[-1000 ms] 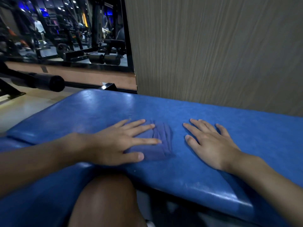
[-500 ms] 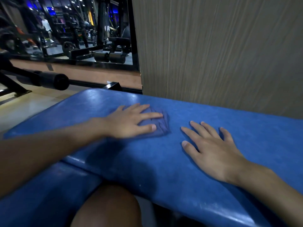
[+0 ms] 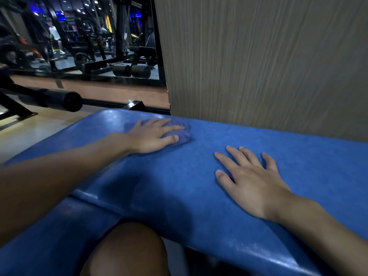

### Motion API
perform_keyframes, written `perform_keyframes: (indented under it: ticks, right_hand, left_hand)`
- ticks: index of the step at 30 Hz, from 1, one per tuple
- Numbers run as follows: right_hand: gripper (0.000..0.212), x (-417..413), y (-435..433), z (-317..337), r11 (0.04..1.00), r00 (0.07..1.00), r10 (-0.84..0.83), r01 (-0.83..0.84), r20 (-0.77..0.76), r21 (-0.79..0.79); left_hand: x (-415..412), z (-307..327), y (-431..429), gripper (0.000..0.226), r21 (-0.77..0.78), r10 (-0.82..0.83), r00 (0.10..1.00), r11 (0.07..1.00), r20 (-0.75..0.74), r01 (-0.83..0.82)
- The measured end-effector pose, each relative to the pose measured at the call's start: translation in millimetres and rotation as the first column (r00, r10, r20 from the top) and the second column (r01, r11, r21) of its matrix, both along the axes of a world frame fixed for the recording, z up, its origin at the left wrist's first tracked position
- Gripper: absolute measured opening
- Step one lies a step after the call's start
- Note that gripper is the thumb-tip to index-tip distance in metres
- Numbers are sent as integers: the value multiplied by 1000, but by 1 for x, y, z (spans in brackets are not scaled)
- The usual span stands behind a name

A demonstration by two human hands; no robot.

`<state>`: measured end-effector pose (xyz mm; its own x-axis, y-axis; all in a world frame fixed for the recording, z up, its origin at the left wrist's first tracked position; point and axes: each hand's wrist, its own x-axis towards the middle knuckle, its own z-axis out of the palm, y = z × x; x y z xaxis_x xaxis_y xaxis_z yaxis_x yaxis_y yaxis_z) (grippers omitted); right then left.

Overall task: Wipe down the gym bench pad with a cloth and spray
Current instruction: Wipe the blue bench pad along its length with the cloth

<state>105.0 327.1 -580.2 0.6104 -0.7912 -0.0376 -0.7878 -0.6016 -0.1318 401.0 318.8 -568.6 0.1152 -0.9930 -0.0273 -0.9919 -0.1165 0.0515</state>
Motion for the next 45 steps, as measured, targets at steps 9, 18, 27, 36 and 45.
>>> perform_keyframes:
  ticks: [9, 18, 27, 36, 45]
  right_hand:
    - [52, 10, 0, 13, 1000, 999, -5, 6, 45, -14]
    - [63, 43, -12, -1, 999, 999, 36, -37, 40, 21]
    - [65, 42, -10, -1, 999, 999, 46, -46, 20, 2]
    - [64, 42, -9, -1, 999, 999, 37, -37, 35, 4]
    - [48, 62, -8, 13, 995, 983, 98, -94, 156, -31]
  left_hand:
    - [-51, -4, 125, 70, 57, -312, 944, 950, 111, 308]
    - [7, -7, 39, 72, -27, -103, 995, 994, -3, 103]
    - [76, 0, -54, 80, 1, 229, 972, 973, -44, -229]
    - [-7, -3, 83, 63, 64, -128, 990, 990, 64, 124]
    - [-12, 4, 109, 70, 106, -181, 981, 979, 73, 173]
